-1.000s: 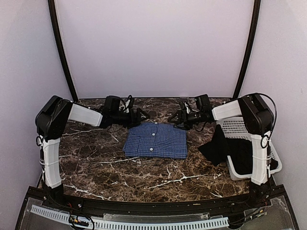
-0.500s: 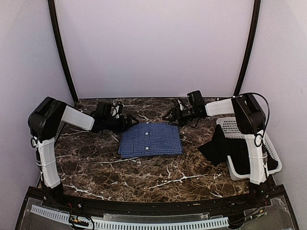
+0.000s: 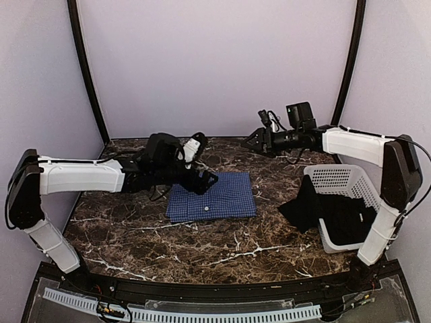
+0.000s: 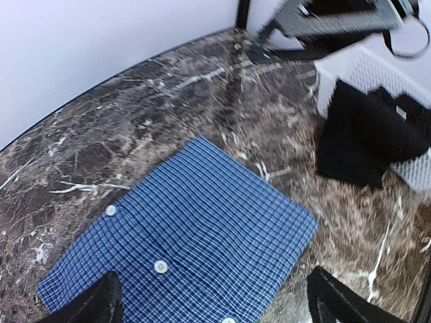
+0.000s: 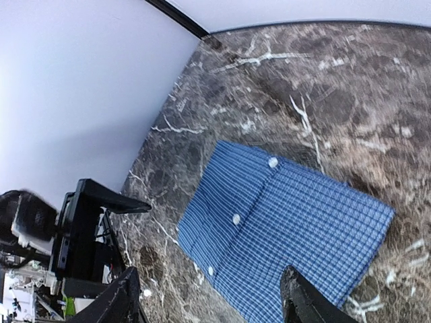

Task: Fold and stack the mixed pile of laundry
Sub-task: Pick up the square-folded shirt from the center of the board.

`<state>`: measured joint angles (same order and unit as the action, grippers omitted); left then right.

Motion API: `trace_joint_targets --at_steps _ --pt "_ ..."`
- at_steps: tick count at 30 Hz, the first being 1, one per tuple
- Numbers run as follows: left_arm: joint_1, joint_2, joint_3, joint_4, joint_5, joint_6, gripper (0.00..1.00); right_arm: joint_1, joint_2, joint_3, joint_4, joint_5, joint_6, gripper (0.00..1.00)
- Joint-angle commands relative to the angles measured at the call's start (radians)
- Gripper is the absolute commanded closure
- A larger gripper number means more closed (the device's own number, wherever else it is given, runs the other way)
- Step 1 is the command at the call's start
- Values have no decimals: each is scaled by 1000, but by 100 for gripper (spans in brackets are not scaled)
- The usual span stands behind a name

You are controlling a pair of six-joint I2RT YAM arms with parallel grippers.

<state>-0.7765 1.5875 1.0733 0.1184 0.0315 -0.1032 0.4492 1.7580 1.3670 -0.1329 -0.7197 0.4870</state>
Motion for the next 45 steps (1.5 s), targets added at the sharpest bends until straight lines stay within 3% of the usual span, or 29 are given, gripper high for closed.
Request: trace_joint_targets --at_steps 1,10,22,26,30,45 --pt "-127 93 31 -80 -118 264 10 -4 -33 -132 -81 70 3 32" --pt "-324 388 237 -84 -232 501 32 -42 -106 -317 -25 51 78 32" --pt "-348 612 404 -112 -291 585 52 -65 -116 -353 -29 64 102 32" --pt "-342 652 414 -112 -339 591 68 -64 -113 -362 -24 54 107 32" --pt "-330 615 388 -76 -351 539 97 -65 -109 -392 16 32 161 32" --pt "-278 432 266 100 -236 400 100 -16 4 -345 38 25 287 22"
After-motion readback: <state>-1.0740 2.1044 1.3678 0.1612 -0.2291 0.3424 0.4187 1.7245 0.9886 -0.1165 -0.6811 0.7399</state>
